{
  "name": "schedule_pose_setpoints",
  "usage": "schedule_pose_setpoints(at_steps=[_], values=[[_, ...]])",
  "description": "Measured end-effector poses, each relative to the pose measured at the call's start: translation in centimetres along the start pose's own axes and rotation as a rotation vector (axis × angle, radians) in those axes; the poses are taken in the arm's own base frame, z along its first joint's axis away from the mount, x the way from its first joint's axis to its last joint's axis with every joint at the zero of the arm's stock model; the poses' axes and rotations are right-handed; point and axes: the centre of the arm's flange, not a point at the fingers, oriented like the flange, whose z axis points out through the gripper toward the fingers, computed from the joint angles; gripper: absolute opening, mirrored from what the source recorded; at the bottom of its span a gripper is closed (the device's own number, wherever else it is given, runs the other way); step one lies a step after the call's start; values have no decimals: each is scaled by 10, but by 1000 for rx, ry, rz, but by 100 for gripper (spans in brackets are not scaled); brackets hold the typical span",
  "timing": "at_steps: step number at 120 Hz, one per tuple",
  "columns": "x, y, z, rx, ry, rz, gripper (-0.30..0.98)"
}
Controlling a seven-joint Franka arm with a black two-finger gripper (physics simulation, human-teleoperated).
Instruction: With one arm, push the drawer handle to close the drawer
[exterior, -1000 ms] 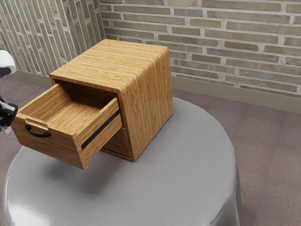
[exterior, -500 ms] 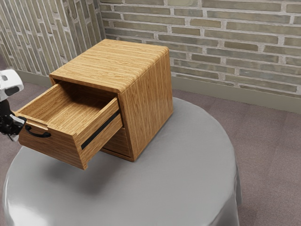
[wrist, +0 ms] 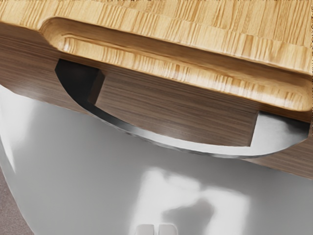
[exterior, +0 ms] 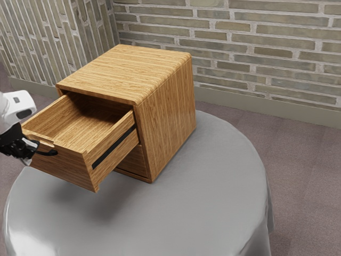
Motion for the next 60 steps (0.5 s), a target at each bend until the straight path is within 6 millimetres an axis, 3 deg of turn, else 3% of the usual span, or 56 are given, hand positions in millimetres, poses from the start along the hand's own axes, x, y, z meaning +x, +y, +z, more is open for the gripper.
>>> schedule_pose_setpoints(at_steps=[60], values=[[31,-1,24,-24,9,61,-10]])
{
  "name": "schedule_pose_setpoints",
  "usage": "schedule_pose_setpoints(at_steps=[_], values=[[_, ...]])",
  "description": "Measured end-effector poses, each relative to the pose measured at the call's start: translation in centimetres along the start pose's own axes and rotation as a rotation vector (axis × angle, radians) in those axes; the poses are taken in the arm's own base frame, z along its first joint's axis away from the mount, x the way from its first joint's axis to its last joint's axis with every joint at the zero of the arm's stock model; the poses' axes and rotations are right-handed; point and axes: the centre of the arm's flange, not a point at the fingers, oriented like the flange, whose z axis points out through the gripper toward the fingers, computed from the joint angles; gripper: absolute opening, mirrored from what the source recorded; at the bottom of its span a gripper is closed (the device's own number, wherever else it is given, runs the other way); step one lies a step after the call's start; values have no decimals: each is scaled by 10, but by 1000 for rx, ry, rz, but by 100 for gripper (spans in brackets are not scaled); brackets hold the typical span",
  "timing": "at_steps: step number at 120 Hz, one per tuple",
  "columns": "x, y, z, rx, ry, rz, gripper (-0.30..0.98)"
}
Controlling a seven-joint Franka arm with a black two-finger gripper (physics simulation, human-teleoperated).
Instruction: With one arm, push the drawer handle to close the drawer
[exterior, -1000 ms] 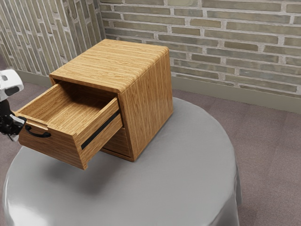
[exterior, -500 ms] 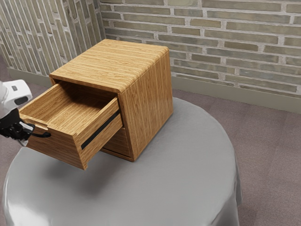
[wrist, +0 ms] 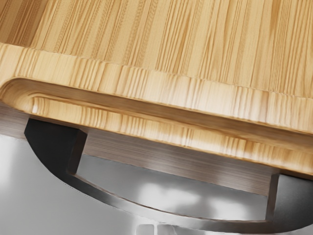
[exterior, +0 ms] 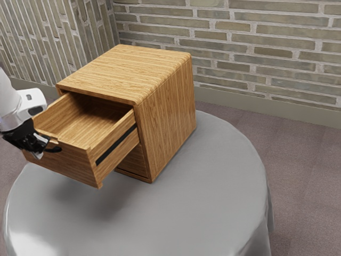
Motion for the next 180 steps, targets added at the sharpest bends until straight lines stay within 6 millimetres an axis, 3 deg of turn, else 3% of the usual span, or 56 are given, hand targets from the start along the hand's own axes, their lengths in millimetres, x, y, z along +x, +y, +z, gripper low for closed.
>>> schedule_pose_setpoints(at_steps=[31,79,180], values=[[26,4,12,6,-13,36,-10],[83,11,19,21,-31,79,-10],[158,50,26,26,5,185,-10]])
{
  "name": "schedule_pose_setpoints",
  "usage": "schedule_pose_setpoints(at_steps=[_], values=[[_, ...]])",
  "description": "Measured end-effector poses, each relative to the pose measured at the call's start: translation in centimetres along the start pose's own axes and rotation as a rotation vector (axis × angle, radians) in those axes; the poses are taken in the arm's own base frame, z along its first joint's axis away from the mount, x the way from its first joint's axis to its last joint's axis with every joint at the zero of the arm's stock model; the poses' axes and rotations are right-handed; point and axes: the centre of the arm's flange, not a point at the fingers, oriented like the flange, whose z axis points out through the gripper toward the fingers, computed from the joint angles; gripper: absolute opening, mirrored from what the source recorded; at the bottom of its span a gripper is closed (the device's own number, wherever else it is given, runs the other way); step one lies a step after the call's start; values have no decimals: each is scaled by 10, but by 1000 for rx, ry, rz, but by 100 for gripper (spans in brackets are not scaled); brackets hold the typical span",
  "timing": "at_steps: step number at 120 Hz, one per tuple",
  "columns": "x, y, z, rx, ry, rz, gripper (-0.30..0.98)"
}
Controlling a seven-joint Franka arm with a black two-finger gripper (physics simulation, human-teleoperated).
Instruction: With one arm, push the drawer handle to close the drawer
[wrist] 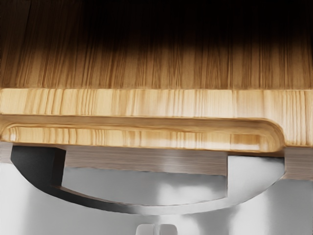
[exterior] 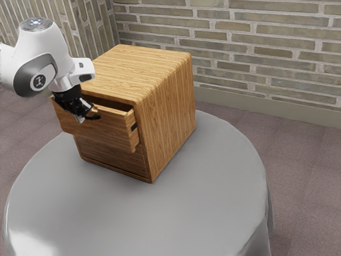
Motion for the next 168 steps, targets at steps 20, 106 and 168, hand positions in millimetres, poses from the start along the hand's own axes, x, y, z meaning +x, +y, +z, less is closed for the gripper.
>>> schedule_pose_setpoints(at_steps=[20,106,168], values=[[14,1,5,-6,-3,8,-10],[-16,8,3,-79,19,6,-10],[-14,28,-153,-186,40,-87,54]])
